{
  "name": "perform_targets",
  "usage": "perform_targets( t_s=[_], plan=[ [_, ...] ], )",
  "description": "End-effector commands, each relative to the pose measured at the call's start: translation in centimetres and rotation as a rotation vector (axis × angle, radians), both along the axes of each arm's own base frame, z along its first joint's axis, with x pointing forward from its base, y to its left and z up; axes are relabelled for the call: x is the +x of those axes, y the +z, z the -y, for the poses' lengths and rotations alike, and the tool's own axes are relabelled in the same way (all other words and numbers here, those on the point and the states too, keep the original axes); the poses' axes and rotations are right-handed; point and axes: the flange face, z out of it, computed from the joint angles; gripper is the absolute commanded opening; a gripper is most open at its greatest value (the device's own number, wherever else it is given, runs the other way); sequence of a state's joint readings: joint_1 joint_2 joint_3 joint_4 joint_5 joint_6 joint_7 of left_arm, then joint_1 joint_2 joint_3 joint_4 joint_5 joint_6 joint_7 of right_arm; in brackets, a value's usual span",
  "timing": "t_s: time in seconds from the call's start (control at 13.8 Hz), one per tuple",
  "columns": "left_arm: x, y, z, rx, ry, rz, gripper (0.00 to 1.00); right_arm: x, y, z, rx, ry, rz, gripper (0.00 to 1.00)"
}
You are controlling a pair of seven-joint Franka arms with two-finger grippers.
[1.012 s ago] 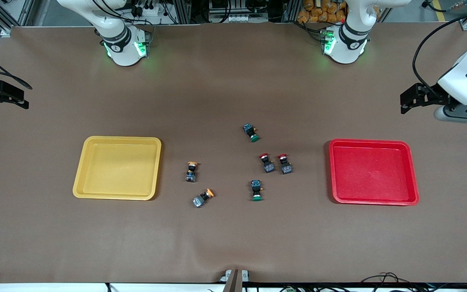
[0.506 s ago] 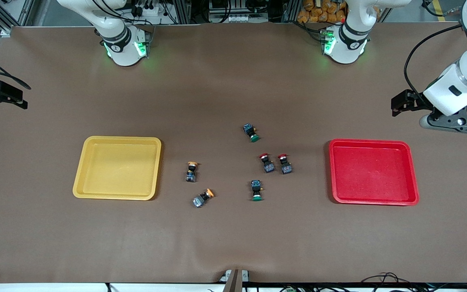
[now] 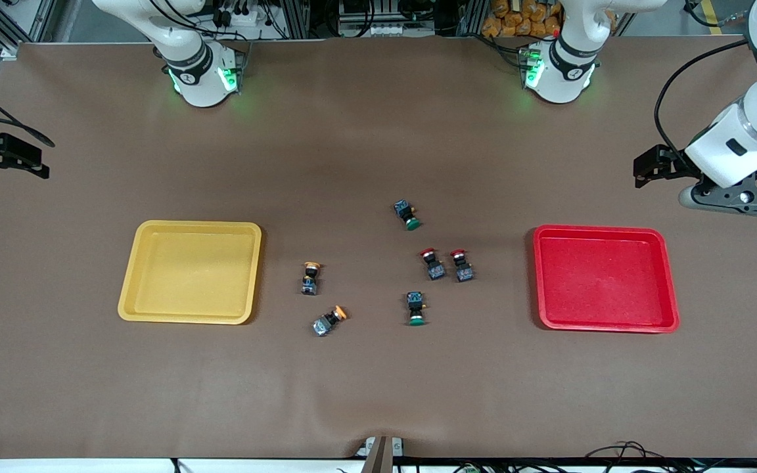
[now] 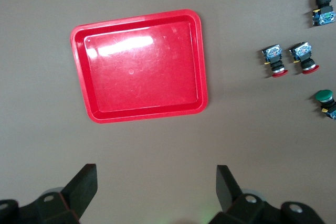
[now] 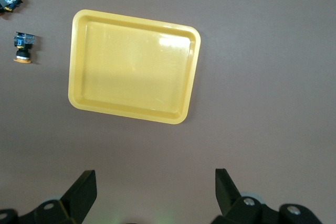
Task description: Place red and yellow buttons in trays
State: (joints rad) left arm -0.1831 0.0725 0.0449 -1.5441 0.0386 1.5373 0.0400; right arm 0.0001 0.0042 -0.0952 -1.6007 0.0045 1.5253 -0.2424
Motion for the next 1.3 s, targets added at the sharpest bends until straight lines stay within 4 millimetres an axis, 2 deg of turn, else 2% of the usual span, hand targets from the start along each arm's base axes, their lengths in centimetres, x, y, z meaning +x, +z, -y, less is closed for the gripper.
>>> perform_targets(
  t_s=[0.0,0.29,0.51,0.72,0.87,1.08,1.23],
  plan=[
    [0.2,0.1,0.3,0.008,-0.011,-0.013,1.0,0.3,0.2,-3.2,0.003,0.023,0.005,1.0],
    [1.6,-2.1,2.0,0.009,0.008,-0.016,1.0,1.6,-0.3,-8.2,0.001,0.049,0.001,1.0],
    [3.1,-4.6,4.6,-0.038,0.045,0.003,1.0,2.9,-1.0,-13.0,0.009,-0.01,-0.004,1.0],
    [4.7,-8.6,7.6,-0.061,0.093,0.025,1.0,4.0,-1.5,-20.6,0.037,-0.074,-0.005,1.0],
    [5.5,-12.5,9.6,-0.061,0.118,0.033,1.0,4.4,-1.9,-25.7,0.045,-0.132,-0.006,1.0],
    [5.3,-17.9,11.4,-0.06,0.175,0.05,1.0,4.6,-4.4,-30.7,0.043,-0.198,-0.034,1.0],
    [4.8,-21.1,11.6,-0.061,0.19,0.051,1.0,5.4,-7.4,-32.8,0.061,-0.192,-0.055,1.0]
  ],
)
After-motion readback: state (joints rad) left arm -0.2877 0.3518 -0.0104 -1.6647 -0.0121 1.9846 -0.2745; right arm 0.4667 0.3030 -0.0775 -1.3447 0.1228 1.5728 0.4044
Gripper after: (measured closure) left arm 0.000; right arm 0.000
